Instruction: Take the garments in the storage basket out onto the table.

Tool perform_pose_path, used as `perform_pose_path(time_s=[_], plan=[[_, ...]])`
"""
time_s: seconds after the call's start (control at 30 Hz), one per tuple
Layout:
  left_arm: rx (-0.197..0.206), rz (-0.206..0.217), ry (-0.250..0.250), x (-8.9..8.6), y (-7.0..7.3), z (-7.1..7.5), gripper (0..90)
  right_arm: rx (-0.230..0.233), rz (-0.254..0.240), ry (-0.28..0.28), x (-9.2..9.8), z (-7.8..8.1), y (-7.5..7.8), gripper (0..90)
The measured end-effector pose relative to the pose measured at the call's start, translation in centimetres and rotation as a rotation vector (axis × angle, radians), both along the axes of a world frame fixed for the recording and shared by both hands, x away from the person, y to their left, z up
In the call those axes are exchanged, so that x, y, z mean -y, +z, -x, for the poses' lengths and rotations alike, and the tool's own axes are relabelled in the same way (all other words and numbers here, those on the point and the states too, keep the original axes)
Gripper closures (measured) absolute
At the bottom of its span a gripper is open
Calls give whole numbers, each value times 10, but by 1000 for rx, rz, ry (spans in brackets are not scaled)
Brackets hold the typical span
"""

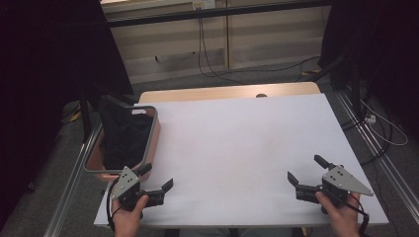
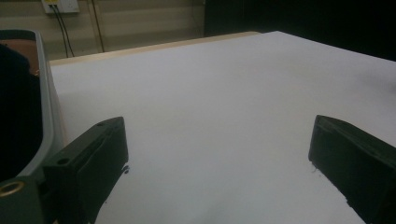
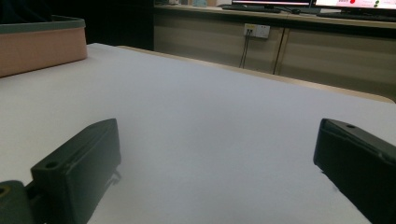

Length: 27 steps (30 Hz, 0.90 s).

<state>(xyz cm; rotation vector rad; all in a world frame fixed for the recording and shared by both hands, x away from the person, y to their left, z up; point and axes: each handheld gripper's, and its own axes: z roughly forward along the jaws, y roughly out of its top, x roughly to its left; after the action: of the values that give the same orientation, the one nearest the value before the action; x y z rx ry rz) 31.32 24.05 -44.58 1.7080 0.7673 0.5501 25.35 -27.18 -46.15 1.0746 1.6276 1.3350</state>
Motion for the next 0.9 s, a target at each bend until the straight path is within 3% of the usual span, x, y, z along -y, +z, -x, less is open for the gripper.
perform_pose_path(time_s=[0.47, 0.6, 0.67, 0.77, 0.9], plan=[[-5, -17, 5, -6, 7, 1, 46, -8, -10, 15, 1, -2, 0, 4], [-5, -23, 28, -7, 9, 1, 50, -14, -20, 18, 1, -2, 0, 4], [-21, -29, 20, -9, 11, 1, 56, -21, -19, 20, 2, -2, -1, 4], [-10, -48, 34, -9, 13, 0, 56, -25, -22, 21, 2, -2, -1, 4], [-5, -48, 8, -10, 17, 0, 57, -27, -21, 29, 1, -2, -1, 3]])
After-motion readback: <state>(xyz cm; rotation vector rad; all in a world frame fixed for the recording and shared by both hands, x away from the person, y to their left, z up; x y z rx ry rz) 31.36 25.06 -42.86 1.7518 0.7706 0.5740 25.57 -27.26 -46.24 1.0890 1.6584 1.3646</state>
